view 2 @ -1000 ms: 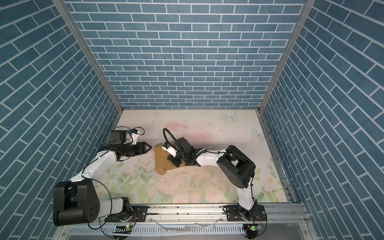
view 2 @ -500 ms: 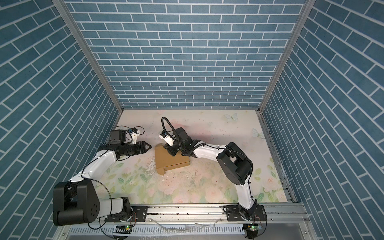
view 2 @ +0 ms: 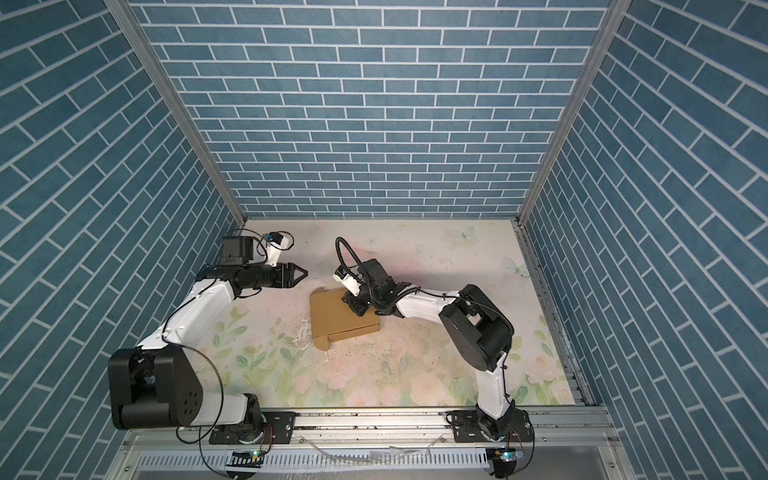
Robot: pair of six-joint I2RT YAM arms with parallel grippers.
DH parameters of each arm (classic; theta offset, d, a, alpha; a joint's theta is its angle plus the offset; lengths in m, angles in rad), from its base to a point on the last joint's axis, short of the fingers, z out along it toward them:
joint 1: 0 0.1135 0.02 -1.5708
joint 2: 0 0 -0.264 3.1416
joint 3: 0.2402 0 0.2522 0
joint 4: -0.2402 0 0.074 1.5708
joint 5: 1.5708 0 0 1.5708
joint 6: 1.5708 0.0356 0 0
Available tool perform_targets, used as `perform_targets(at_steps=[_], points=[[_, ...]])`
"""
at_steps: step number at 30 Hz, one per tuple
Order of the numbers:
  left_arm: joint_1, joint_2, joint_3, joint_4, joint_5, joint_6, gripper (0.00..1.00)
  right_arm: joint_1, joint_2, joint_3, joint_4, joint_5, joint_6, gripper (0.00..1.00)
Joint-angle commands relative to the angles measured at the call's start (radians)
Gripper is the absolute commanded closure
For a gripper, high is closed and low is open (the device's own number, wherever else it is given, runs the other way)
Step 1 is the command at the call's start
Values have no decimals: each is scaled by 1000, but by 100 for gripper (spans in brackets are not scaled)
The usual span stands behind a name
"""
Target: Fold the paper box
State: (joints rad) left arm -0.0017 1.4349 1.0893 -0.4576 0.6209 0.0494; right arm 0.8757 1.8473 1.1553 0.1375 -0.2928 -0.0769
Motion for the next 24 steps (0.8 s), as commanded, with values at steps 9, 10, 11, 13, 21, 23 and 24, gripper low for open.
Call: perform_targets(at_steps=[9, 10, 11, 13, 21, 23, 24], points=[[-194, 279, 255, -157, -81, 222, 42, 106, -375, -347, -34, 349, -287, 49], [-209, 302, 274, -177, -87, 246, 42, 120, -383, -359, -43, 391, -302, 48], [-224, 319, 287, -192, -94, 271, 42, 135, -388, -374, -39, 426, -316, 47], [-242, 344, 294, -180, -101, 280, 42, 157, -389, -417, 20, 459, -345, 43], [-287, 468, 376, -277, -89, 313, 42, 239, -316, -467, 151, 547, -468, 31], [-289, 492, 384, -284, -77, 310, 43, 244, -299, -482, 193, 545, -496, 31], [-291, 504, 394, -296, -77, 310, 45, 247, -289, -472, 187, 551, -507, 31]])
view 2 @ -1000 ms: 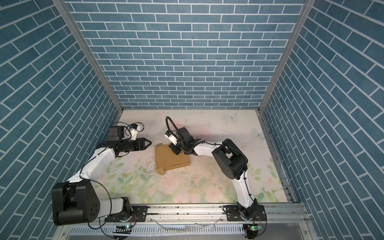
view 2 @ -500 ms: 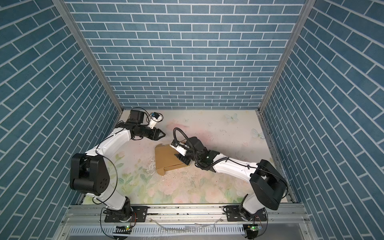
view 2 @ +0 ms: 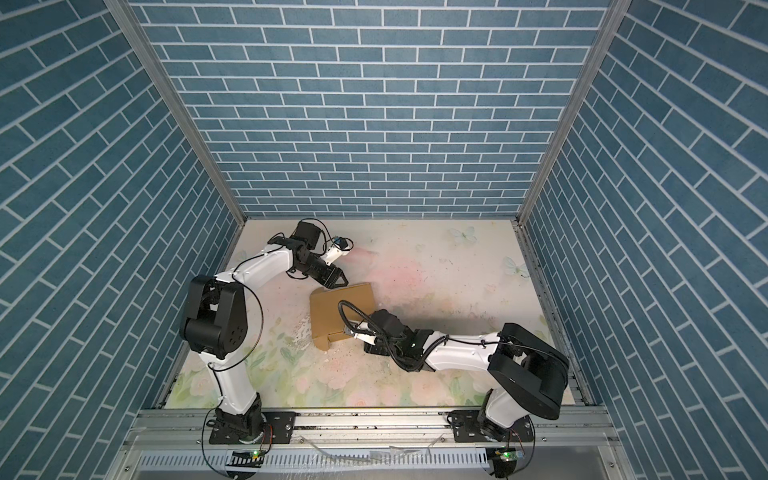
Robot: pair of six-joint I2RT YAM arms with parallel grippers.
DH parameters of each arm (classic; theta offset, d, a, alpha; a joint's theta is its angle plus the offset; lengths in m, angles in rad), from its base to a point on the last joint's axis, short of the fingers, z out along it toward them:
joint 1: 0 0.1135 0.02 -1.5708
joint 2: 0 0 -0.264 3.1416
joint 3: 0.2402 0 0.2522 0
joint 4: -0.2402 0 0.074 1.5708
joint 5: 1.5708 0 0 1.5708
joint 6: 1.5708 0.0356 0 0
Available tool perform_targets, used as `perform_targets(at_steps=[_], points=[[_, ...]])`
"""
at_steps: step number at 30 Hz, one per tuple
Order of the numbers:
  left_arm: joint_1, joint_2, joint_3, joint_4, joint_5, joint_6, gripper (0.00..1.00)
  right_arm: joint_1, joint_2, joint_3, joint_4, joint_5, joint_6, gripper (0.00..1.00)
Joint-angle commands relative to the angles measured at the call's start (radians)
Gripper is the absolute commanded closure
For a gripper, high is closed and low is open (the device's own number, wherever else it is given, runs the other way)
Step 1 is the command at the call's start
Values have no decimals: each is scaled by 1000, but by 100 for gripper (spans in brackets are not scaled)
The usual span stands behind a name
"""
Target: Fold the paper box
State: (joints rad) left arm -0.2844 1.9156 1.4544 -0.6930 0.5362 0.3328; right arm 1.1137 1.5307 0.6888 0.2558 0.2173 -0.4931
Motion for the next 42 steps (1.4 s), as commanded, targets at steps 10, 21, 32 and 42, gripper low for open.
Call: perform_targets(at_steps=[10, 21, 32, 42], points=[[-9, 98, 70, -114, 27, 18, 61, 41, 146, 21, 172, 158, -204, 31], [-5, 149, 100, -134, 49, 26, 81, 52, 207, 15, 246, 171, -276, 31], [7, 203, 130, -166, 64, 45, 87, 51, 215, 13, 231, 175, -361, 31], [14, 214, 141, -172, 98, 51, 89, 29, 180, -67, 288, 82, -434, 30]])
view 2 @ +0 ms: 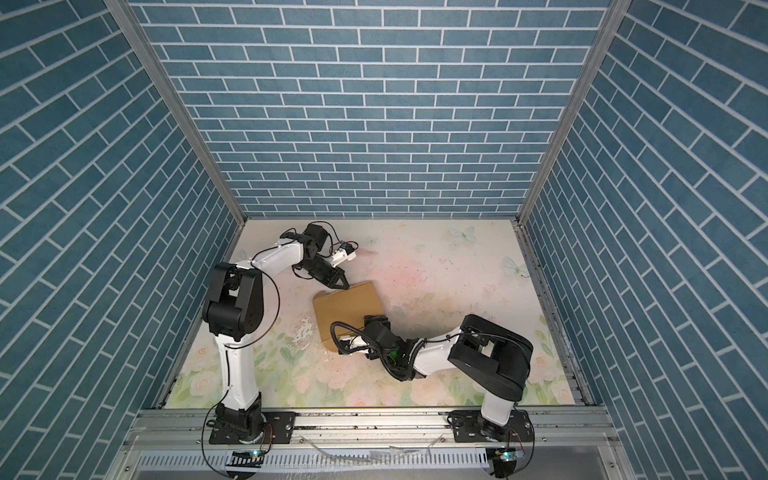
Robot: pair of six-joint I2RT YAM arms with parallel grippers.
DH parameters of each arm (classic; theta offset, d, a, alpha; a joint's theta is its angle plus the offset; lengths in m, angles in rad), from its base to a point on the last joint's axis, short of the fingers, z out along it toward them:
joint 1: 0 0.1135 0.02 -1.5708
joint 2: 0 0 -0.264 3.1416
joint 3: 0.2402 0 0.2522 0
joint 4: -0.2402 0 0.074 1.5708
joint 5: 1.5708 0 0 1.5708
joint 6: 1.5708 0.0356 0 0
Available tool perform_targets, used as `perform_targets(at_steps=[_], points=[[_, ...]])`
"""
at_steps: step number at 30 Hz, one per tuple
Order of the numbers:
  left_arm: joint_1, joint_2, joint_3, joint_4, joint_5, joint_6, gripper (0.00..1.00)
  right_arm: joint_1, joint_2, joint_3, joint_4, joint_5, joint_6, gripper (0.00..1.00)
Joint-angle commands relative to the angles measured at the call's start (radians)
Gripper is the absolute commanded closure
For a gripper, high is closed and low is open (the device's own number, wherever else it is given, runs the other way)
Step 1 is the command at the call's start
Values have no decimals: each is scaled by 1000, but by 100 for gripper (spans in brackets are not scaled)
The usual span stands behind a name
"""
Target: Fold the paper box
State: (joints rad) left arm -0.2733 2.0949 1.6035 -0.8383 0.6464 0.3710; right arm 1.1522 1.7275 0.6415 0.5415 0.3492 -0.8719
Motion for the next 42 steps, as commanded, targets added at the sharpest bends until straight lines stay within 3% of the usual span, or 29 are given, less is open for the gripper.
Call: perform_targets(at_steps=[1, 15, 26, 33, 37, 42], points=[[3, 37, -7, -29, -14, 15, 89, -15, -9, -20, 9, -46, -65, 30], [6, 65, 23, -53, -22, 21, 91, -91, -83, -56, -69, -94, -229, 25], [6, 77, 30, -62, -6, 22, 91, -138, 68, -54, 227, -104, -377, 25], [5, 76, 26, -64, 15, 15, 91, -152, 86, -38, 312, -114, -407, 30], [7, 56, 19, -64, 34, -5, 85, -153, 63, -35, 299, -124, -396, 39], [9, -19, 6, -61, 56, -26, 69, -158, 37, -34, 274, -137, -363, 50]])
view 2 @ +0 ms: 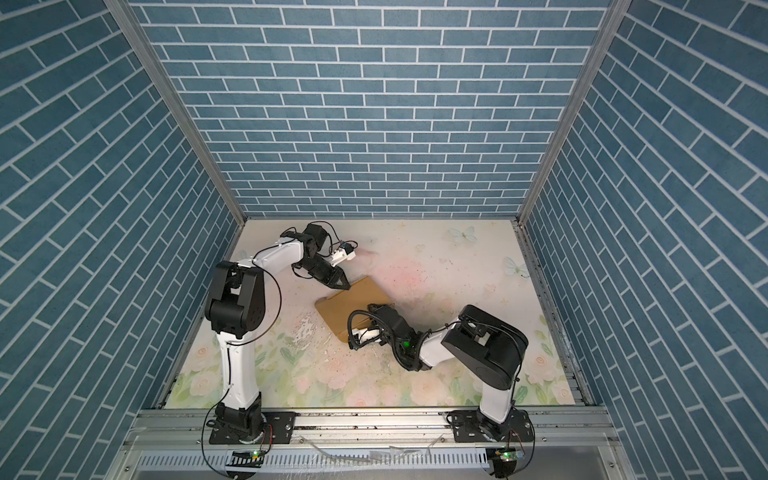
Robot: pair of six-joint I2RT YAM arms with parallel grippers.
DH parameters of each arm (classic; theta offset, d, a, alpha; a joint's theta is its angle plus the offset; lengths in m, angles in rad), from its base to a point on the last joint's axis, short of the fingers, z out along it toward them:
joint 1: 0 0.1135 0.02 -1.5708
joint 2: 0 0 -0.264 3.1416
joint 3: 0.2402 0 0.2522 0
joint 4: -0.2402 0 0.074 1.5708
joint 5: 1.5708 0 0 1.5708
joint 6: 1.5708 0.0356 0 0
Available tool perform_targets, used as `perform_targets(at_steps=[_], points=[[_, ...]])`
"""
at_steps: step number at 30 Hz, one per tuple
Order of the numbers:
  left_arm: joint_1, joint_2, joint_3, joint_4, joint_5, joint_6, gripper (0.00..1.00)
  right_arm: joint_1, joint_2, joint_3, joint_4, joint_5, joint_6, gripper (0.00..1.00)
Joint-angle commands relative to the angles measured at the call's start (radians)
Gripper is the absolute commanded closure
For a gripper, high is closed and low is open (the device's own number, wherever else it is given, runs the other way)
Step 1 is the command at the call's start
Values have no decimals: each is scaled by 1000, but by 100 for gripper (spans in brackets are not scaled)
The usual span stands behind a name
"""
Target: Fold the paper box
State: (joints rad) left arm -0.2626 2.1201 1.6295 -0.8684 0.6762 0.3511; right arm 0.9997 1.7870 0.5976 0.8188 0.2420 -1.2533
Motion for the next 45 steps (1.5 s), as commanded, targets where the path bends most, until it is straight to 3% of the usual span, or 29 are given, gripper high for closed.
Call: perform_targets(at_steps=[1, 6, 11, 19, 22, 29, 35, 40, 45], points=[[-1, -65, -26, -29, 31, -10, 65, -6, -24, 11, -5, -32, 23, 51], [18, -173, -30, -29, 33, -15, 57, -7, -60, 20, -53, -57, 70, 51], [91, -296, -10, 1, 68, -45, 53, -10, -148, 39, -162, -117, 193, 52], [235, -481, -39, 125, 202, -174, 50, -103, -294, 107, -322, -322, 631, 53], [279, -563, -138, 215, 254, -250, 50, -168, -318, 114, -307, -478, 828, 54], [302, -714, -346, 336, 324, -258, 48, -246, -267, 88, -133, -719, 1124, 54], [308, -728, -420, 371, 313, -253, 47, -260, -156, 37, 118, -769, 1287, 56], [309, -721, -438, 382, 268, -224, 46, -260, -46, 11, 275, -787, 1338, 58], [307, -703, -452, 396, 235, -214, 45, -259, 2, -3, 291, -806, 1301, 59]])
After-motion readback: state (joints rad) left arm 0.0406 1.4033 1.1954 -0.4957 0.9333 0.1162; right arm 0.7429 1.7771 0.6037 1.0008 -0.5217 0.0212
